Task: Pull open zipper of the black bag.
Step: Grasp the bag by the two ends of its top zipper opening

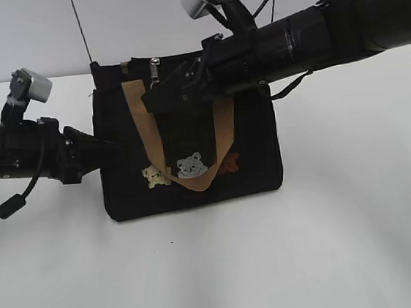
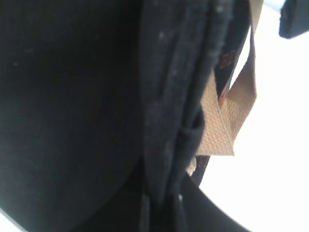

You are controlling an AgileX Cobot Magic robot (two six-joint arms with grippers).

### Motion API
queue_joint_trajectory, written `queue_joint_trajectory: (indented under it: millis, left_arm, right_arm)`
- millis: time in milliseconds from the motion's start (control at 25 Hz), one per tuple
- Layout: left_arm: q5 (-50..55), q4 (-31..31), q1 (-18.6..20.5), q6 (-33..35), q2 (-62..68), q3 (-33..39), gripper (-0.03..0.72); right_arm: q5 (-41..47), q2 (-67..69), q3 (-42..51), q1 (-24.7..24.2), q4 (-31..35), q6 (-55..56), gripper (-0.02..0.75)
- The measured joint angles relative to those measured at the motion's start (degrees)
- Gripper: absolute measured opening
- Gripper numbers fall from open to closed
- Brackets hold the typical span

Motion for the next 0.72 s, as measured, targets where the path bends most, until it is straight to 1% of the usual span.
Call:
queue_joint_trajectory:
  millis: [80, 200, 480, 640, 720]
  left_arm:
    - [-0.06, -0.05, 0.0, 0.0, 0.0, 0.0, 0.025]
    - [-0.1, -0.21, 0.0, 0.0, 0.0, 0.0, 0.025]
    - [-0.44, -0.01, 0.0, 0.0, 0.0, 0.0, 0.025]
    - [-0.54, 0.17, 0.0, 0.0, 0.0, 0.0, 0.025]
    - [-0.58, 0.16, 0.0, 0.0, 0.0, 0.0, 0.025]
  right_arm:
    - [0.12, 0.26, 0.0, 0.0, 2.18, -1.72, 0.52]
    - [0.24, 0.3, 0.0, 0.0, 3.66, -3.12, 0.52]
    - [0.97, 1.75, -0.11, 0.07, 4.46, -3.92, 0.52]
    - [0.41, 2.39, -0.11, 1.08, 4.52, -4.94, 0.519]
    - [-0.6, 2.45, -0.11, 1.83, 4.52, -5.22, 0.499]
